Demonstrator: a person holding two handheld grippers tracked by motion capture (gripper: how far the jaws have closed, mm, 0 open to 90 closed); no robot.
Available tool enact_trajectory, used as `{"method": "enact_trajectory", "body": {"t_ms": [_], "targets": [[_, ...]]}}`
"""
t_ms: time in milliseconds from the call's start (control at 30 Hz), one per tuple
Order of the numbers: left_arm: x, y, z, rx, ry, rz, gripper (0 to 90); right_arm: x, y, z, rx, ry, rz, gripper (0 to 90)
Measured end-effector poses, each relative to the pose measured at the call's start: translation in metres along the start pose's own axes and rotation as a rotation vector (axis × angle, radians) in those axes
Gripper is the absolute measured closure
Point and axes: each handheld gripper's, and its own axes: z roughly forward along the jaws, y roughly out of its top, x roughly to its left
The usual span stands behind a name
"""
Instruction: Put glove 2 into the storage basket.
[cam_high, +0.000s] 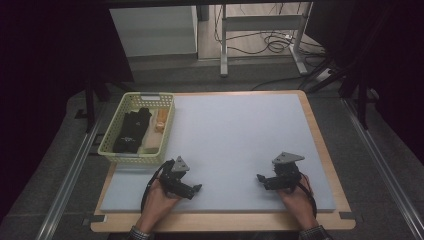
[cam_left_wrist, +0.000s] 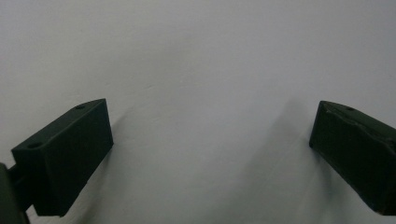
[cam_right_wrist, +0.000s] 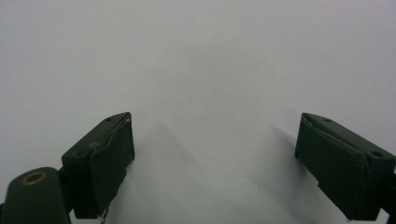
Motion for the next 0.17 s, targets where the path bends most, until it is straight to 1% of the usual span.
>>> {"method": "enact_trajectory", "body": {"t_ms": [167], "targets": [[0.0001,0.0,0.0,0.001,0.0,-0.001,0.0,-0.0001,-0.0001,0.0,0.001,0.001,0.002,11.4]]}}
